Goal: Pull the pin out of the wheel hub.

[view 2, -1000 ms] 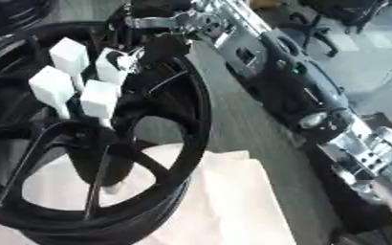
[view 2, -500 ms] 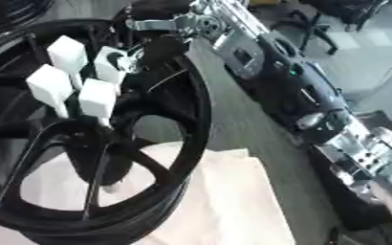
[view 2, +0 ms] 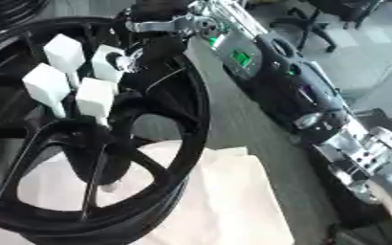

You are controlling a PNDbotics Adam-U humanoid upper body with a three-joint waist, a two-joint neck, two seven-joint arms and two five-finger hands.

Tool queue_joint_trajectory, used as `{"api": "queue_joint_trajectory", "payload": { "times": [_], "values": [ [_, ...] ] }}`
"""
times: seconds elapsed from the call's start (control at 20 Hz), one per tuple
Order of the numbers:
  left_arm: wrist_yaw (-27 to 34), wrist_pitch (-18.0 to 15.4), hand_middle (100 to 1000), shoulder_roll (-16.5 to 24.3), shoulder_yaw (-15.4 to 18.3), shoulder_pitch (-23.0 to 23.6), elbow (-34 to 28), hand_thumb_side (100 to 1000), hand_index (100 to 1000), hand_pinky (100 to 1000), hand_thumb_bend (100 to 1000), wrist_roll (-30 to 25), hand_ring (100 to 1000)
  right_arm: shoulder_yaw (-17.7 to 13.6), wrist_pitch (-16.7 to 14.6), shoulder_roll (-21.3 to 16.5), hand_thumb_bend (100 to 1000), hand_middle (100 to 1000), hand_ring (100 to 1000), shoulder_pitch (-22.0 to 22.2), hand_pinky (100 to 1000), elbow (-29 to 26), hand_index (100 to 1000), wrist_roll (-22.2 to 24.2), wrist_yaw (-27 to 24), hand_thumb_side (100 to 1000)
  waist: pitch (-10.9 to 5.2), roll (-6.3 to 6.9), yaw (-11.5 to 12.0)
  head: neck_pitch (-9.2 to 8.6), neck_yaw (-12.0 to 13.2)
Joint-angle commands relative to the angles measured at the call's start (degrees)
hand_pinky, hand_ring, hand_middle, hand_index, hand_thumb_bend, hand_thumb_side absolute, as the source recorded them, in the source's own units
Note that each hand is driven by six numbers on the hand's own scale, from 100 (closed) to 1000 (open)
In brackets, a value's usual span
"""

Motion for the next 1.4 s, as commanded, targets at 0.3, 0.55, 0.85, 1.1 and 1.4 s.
{"api": "queue_joint_trajectory", "payload": {
  "times": [0.3,0.55,0.85,1.1,1.4],
  "values": [
    [-0.51,-0.14,955,1.39,0.02,-0.48,-0.39,1000,809,889,132,0.18,957,-1.10,-0.13,-0.74,100,759,735,-0.71,646,0.27,944,-0.36,0.84,1000,-0.39,0.38,-0.02,-0.09,-0.38],
    [-0.59,-0.17,955,1.40,-0.01,-0.57,-0.38,1000,809,889,131,0.21,957,-1.04,-0.40,-0.54,100,761,737,-0.66,648,0.70,945,-0.30,1.51,1000,-0.16,0.31,0.08,-0.09,-0.49],
    [-0.66,-0.20,954,1.44,-0.02,-0.58,-0.33,1000,809,889,131,0.24,957,-1.05,-0.86,-0.39,100,761,738,-0.80,650,1.01,945,-0.09,1.75,1000,0.04,0.23,0.24,-0.09,-0.81],
    [-0.71,-0.16,954,1.44,-0.05,-0.67,-0.27,1000,809,889,131,0.26,957,-1.06,-0.92,-0.09,100,762,738,-0.83,649,1.29,947,-0.21,2.09,1000,0.33,0.10,0.43,-0.09,-1.10],
    [-0.77,-0.14,953,1.44,-0.09,-0.70,-0.18,1000,810,889,132,0.30,957,-1.05,-0.97,0.12,100,764,740,-0.93,651,1.58,935,-0.62,3.00,1000,0.57,-0.07,0.71,-0.09,-1.38]
  ]
}}
